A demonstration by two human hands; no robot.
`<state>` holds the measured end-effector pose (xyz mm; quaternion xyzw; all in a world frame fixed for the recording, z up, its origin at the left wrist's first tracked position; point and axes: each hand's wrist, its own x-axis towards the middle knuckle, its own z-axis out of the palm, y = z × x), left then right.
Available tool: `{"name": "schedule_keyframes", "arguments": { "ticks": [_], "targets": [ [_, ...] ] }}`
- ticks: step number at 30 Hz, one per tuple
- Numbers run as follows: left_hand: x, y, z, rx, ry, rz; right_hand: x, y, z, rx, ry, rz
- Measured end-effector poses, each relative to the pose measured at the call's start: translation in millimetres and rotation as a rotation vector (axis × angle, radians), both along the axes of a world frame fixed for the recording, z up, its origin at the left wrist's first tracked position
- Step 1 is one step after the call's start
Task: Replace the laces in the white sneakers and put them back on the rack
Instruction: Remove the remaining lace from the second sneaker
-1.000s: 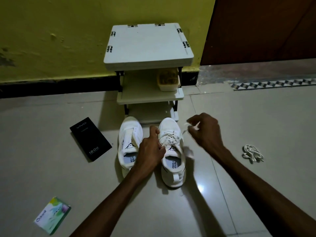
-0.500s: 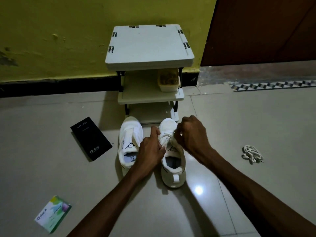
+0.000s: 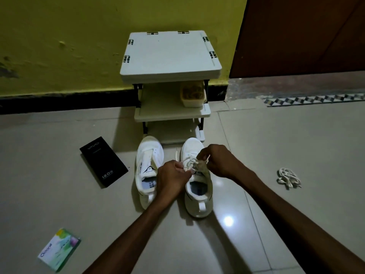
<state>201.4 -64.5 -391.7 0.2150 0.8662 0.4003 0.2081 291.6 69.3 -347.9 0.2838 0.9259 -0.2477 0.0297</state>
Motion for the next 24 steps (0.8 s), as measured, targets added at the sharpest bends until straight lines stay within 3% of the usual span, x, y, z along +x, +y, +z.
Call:
{"name": "schedule_keyframes", "arguments": {
  "ticks": [4, 8, 13, 24],
  "targets": [
    [3, 1, -1, 0.038, 0.055, -0.047, -9, -14, -16, 0.192, -0.099, 0.027],
    [7, 0, -3, 0.072, 0.097, -0.018, -10, -22, -25, 0.282, -0.011, -0.012],
    [10, -1, -7, 0.131, 0.066, 0.061, -10, -22, -28, 0.378, 0.005, 0.113],
    [16, -2, -9, 0.210, 0.113, 0.000, -9, -9, -13, 0.498, -0.136, 0.376]
  ]
}}
